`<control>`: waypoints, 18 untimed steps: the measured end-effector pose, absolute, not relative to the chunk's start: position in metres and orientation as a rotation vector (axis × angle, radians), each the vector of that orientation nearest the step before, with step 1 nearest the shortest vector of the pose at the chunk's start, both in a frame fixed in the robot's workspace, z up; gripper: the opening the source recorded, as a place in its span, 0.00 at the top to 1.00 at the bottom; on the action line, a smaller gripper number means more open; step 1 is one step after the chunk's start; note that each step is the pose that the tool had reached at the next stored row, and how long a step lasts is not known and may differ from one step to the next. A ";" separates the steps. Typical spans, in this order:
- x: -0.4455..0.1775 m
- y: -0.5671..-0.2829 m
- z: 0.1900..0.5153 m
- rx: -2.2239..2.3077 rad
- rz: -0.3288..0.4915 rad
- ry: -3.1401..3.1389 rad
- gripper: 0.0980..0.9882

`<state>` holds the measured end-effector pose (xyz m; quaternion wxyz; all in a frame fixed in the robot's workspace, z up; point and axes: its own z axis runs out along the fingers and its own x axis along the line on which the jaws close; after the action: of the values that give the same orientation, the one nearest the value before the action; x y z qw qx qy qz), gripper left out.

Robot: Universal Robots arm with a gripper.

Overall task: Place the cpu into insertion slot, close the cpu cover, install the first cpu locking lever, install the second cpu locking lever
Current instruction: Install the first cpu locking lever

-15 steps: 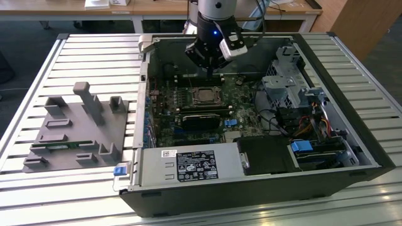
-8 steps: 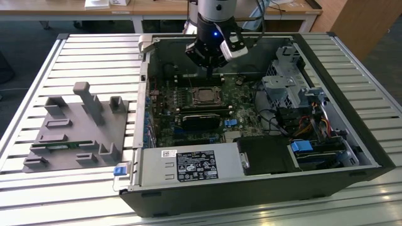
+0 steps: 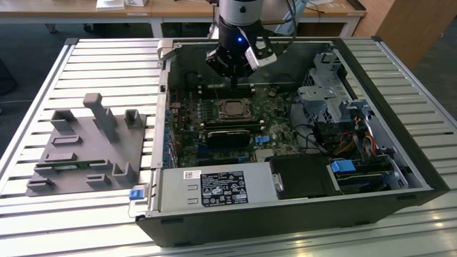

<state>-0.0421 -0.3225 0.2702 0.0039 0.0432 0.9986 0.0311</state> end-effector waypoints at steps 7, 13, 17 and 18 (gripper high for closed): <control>-0.045 -0.323 0.269 0.010 0.098 3.135 0.99; -0.050 -0.323 0.269 0.006 0.099 3.134 0.99; -0.055 -0.323 0.269 0.006 0.099 3.134 0.99; -0.055 -0.323 0.268 0.006 0.099 3.134 0.99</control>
<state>-0.0554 -0.3226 0.2685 0.0030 0.0021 0.9995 0.0315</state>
